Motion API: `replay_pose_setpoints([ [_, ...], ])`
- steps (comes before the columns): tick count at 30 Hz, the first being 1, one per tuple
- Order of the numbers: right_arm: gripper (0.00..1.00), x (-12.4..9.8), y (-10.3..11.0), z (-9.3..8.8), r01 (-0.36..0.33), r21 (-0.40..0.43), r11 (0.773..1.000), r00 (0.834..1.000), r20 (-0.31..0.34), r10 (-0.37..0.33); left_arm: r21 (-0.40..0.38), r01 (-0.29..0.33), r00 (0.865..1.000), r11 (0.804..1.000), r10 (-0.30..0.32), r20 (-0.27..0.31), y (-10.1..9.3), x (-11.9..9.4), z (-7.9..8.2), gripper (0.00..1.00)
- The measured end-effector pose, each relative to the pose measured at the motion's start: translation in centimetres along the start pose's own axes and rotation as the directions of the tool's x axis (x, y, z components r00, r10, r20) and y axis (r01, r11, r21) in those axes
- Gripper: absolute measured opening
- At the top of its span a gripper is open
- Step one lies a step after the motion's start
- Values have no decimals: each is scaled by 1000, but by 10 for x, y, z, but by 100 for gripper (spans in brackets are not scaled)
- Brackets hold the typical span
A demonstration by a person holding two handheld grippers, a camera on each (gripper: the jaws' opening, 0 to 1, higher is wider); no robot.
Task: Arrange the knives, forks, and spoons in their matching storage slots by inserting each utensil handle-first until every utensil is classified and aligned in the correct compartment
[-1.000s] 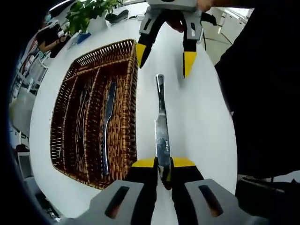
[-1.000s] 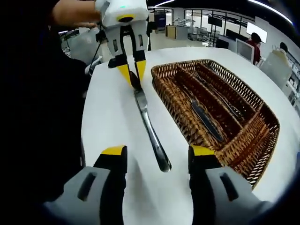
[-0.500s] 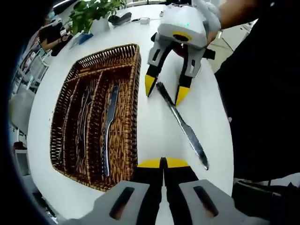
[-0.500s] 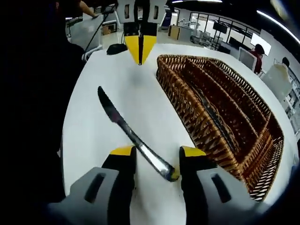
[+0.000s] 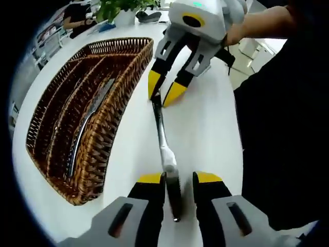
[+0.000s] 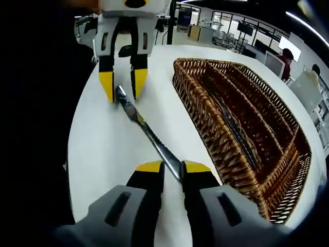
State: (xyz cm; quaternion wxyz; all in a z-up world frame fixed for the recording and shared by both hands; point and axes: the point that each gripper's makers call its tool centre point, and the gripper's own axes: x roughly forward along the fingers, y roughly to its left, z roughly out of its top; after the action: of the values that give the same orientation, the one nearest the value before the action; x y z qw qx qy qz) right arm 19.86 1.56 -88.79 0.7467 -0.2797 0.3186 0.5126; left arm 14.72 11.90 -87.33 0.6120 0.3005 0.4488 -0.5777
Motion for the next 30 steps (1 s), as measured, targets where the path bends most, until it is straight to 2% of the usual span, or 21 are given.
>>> replay_pose_setpoints([
  [1, 12, -1, 1, 0, 2, -3, 1000, 1000, -1, -2, 4, -18, 1000, 1000, 18, 1, 4, 2, -2, 19],
  [2, 12, -1, -2, 2, -5, -4, 1000, 1000, 6, 5, -4, -32, 999, 999, 32, 40, 8, -1, 5, 17],
  [3, 12, -3, 1, 1, -7, 6, 1000, 1000, -1, 7, -39, -32, 999, 999, 33, 35, 10, -2, 5, 17],
  [5, 13, -4, 1, 1, -4, 2, 1000, 1000, -3, 4, -1, -58, 998, 998, 58, 26, 16, -4, 5, 18],
  [6, 13, -3, 1, -5, -13, 15, 1000, 999, -32, 14, 24, -83, 997, 996, 83, 3, 22, -5, 1, 19],
  [7, 13, -4, 4, -3, -31, 12, 999, 999, -12, 31, 41, -87, 996, 995, 86, 25, 24, -5, 5, 21],
  [9, 13, -5, 1, -2, -23, 27, 999, 1000, -9, 23, 42, -103, 995, 994, 102, 12, 28, -9, -1, 25],
  [11, 12, -5, 3, 0, -26, 14, 1000, 1000, -8, 26, 95, -161, 987, 982, 162, -4, 43, -9, -6, 30],
  [12, 12, -5, 3, 0, -28, 8, 1000, 1000, -8, 28, 114, -168, 985, 979, 171, -12, 45, -9, -9, 30],
  [14, 12, -6, 3, 1, -31, 18, 999, 999, -7, 31, 89, -156, 988, 984, 155, 16, 47, -10, -6, 30],
  [17, 12, -6, 2, 3, -31, 17, 999, 1000, -2, 31, 125, -131, 991, 984, 129, 21, 48, -9, -4, 27],
  [20, 11, -6, 1, 4, -35, 21, 999, 999, 5, 35, 196, -108, 994, 975, 112, -6, 51, -10, -4, 28],
  [22, 11, -6, 2, 5, -39, 19, 999, 999, 7, 39, 206, -93, 994, 974, 102, -34, 56, -11, -7, 26],
  [24, 11, -7, 3, 6, -43, 13, 999, 999, 8, 43, 225, -69, 995, 972, 85, -59, 57, -12, -9, 22],
  [27, 10, -8, 3, 7, -52, 14, 999, 999, 10, 52, 273, -48, 996, 961, 66, -58, 55, -11, -7, 16],
  [28, 9, -7, 3, 8, -56, 8, 998, 998, 12, 56, 312, -27, 994, 950, 58, -90, 56, -12, -11, 12],
  [30, 9, -8, 4, 9, -64, 15, 998, 998, 16, 63, 326, -30, 994, 945, 63, -90, 55, -9, -8, 12],
])
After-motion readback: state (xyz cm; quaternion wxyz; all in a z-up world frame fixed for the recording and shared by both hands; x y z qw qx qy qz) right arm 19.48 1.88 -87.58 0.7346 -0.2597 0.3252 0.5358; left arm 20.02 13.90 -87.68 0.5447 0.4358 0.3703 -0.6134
